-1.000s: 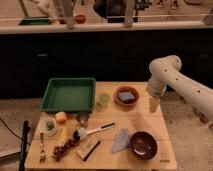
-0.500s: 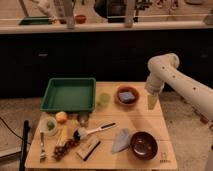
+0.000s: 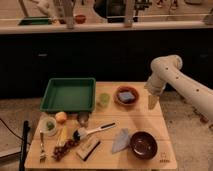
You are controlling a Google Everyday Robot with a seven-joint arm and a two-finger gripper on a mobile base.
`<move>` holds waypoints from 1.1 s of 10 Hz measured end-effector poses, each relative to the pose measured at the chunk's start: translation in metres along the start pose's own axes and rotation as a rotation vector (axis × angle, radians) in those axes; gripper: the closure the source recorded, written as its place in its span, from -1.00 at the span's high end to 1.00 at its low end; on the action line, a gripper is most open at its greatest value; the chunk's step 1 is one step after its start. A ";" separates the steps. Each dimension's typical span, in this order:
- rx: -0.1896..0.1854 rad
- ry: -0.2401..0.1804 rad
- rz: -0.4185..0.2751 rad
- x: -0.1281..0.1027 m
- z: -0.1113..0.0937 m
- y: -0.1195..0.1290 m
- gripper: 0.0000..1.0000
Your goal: Place sponge in table surface
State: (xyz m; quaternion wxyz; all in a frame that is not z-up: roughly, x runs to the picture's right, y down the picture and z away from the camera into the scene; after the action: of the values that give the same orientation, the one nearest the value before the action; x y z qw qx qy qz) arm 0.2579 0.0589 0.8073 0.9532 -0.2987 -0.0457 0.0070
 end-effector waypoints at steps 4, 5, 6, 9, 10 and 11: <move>0.043 -0.096 -0.119 -0.013 0.005 -0.013 0.60; 0.052 -0.112 -0.142 -0.015 0.006 -0.015 0.60; 0.060 -0.131 -0.168 -0.017 0.008 -0.019 0.60; 0.068 -0.170 -0.228 -0.027 0.014 -0.027 0.60; 0.067 -0.186 -0.252 -0.033 0.016 -0.031 0.60; 0.065 -0.202 -0.271 -0.037 0.018 -0.033 0.60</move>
State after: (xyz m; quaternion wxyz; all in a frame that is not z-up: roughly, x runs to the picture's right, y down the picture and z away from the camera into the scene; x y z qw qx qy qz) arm 0.2190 0.0401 0.8379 0.9452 -0.2565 -0.1810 -0.0899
